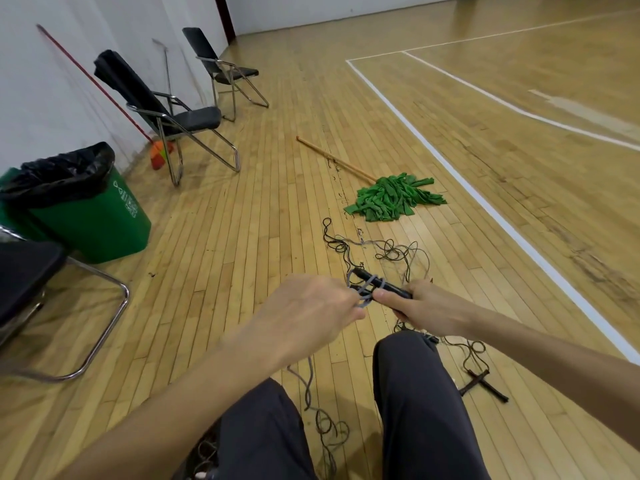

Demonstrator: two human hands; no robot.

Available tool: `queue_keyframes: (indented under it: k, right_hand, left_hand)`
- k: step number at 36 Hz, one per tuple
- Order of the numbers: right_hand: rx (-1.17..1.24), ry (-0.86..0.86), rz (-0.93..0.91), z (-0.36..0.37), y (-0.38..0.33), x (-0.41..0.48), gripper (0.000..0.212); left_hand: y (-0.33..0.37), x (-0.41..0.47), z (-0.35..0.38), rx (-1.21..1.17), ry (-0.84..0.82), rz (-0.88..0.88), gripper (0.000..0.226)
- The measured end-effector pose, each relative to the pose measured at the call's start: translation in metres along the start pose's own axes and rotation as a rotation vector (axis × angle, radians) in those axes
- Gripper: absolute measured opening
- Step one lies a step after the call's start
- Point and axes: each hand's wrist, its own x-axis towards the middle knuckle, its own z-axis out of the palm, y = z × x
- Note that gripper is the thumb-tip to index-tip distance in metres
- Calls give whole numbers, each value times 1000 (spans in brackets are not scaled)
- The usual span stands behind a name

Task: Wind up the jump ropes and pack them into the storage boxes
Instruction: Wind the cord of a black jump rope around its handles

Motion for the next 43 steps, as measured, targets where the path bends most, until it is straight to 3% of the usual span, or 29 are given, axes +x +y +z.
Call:
queue_keyframes:
  k: [5, 10, 19, 26, 32, 37, 41, 43]
  right_hand:
    - [-94, -125, -43, 10, -4, -5, 62]
    - [-188, -167, -63, 12, -9, -14, 65]
    - [-224, -278, -132, 22, -27, -40, 65]
    - [-240, -312, -250, 17, -47, -60, 62]
    - [-137, -301, -344, 7, -55, -68, 50]
    - [-59, -327, -351, 7, -51, -63, 46]
    - [205, -406, -340, 12, -50, -59, 32]
    - [389, -448, -345, 13, -52, -58, 28]
  left_hand:
    - [-13, 8, -16, 88, 9, 154, 39]
    - [-24, 15, -18, 37, 41, 191, 42]
    - [-37, 24, -19, -210, 39, 151, 42]
    - [-43, 31, -12, -583, -19, 94, 30]
    - [-53, 30, 4, -982, -17, 41, 28]
    - [-59, 32, 21, -1094, -31, -7, 32]
    - [-60, 33, 33, -1231, -3, -12, 38]
    - [-56, 29, 35, -1262, 47, 72, 28]
